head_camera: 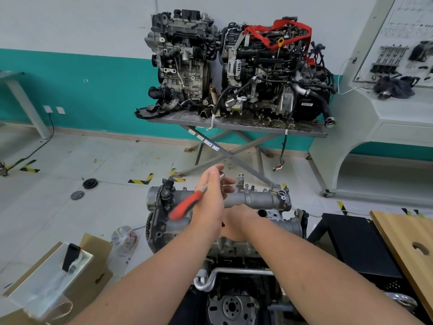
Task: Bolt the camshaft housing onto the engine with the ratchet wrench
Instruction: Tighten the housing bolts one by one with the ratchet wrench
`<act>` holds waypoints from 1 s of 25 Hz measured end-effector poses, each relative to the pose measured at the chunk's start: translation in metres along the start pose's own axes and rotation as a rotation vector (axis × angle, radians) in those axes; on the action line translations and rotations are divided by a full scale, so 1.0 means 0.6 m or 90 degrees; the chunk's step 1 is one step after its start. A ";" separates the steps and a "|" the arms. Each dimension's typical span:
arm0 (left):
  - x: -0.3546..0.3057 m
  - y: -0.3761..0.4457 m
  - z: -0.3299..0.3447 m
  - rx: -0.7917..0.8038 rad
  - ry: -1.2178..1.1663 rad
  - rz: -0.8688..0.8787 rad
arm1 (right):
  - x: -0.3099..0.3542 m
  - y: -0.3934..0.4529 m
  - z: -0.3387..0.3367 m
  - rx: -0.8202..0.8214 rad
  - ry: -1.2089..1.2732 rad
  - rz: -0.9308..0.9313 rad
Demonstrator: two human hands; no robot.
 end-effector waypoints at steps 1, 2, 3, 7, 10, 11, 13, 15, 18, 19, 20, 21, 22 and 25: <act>0.002 0.004 -0.002 -0.015 -0.058 -0.079 | -0.001 -0.001 0.001 0.008 0.012 0.012; 0.000 0.009 -0.006 -0.024 -0.100 -0.147 | -0.002 -0.002 0.001 0.012 0.022 0.024; -0.006 0.014 -0.012 -0.031 -0.123 -0.204 | -0.003 -0.001 0.002 0.015 0.026 0.040; -0.046 0.035 -0.022 0.043 0.076 -0.312 | -0.004 0.004 0.004 0.017 -0.008 0.061; -0.075 0.042 -0.006 0.121 0.347 -0.296 | -0.008 0.005 0.007 -0.001 0.000 0.059; -0.080 0.043 -0.002 0.143 0.429 -0.280 | -0.008 0.004 0.008 -0.010 -0.002 0.057; -0.095 0.046 0.006 0.173 0.542 -0.236 | -0.008 0.004 0.010 -0.027 -0.002 0.053; -0.109 0.048 0.017 0.224 0.639 -0.176 | -0.006 0.003 0.011 -0.034 0.012 0.055; -0.117 0.043 0.044 0.322 0.903 -0.061 | -0.006 0.001 0.012 -0.024 0.019 0.062; -0.114 0.038 0.054 0.350 1.014 0.006 | -0.005 -0.001 0.010 -0.023 0.017 0.066; -0.108 0.030 0.060 0.371 1.115 0.101 | -0.002 -0.003 0.009 -0.022 0.024 0.069; -0.099 0.020 0.062 0.385 1.176 0.212 | -0.001 -0.003 0.008 -0.028 0.033 0.071; -0.090 0.011 0.060 0.391 1.182 0.325 | -0.001 -0.005 0.006 -0.030 0.040 0.072; -0.078 -0.009 0.036 0.352 0.952 0.550 | -0.001 -0.008 0.003 -0.015 0.053 0.059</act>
Point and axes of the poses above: each hand's wrist, its own y-axis towards the middle knuckle, its own z-axis out of the palm, x = y × z, the point moved 4 cm from there along y, towards the middle knuckle, and after that the axes turned 12 degrees about -y, right-handed, at the moved point
